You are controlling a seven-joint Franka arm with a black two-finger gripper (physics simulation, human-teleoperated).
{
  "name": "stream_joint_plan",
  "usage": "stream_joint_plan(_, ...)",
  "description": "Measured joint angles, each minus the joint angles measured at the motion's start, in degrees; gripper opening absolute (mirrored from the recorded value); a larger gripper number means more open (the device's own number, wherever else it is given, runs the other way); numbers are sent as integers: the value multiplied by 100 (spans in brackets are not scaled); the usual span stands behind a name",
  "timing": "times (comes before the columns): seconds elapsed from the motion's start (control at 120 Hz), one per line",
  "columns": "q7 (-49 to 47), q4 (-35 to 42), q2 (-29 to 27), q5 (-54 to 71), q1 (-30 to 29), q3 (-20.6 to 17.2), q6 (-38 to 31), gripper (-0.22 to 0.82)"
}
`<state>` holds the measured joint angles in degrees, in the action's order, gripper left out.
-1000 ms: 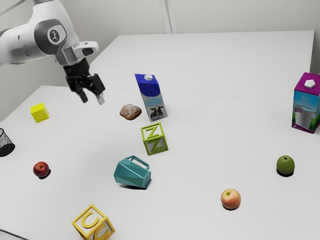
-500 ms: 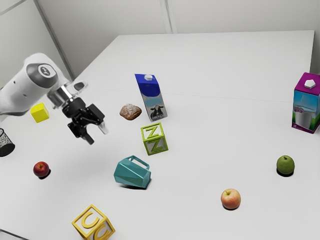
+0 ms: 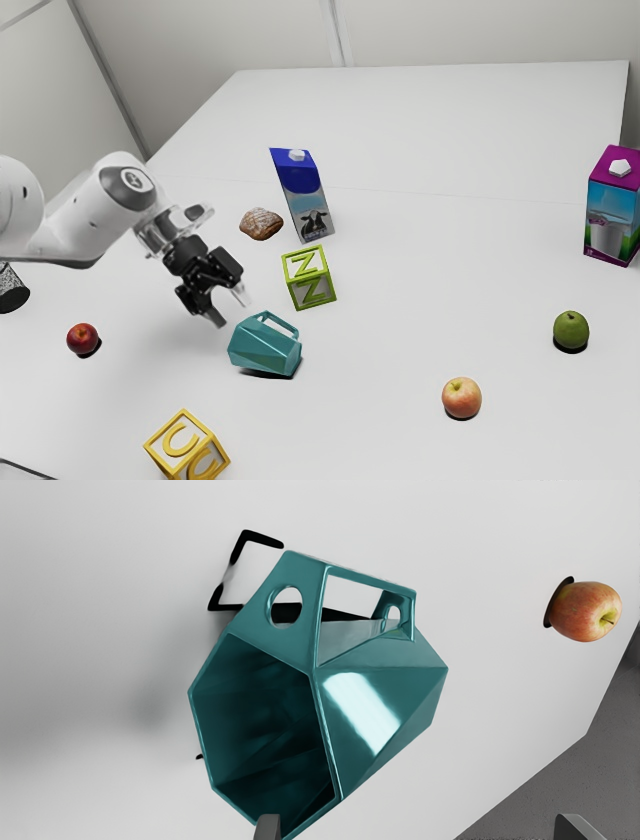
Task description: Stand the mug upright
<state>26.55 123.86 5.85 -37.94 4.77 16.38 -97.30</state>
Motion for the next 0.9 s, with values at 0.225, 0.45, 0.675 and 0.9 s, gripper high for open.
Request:
stream_joint_plan(0.225, 225, -7, 311, -195, -51, 1, -72, 59)
stream_joint_plan(0.45, 392, -1, 473, -373, -45, -92, -90, 59)
stream_joint_plan(0.675, 492, 118, 487, -695, -26, -267, -131, 54)
stream_joint_plan(0.9, 512, 125, 474, -877, -31, -378, -196, 30)
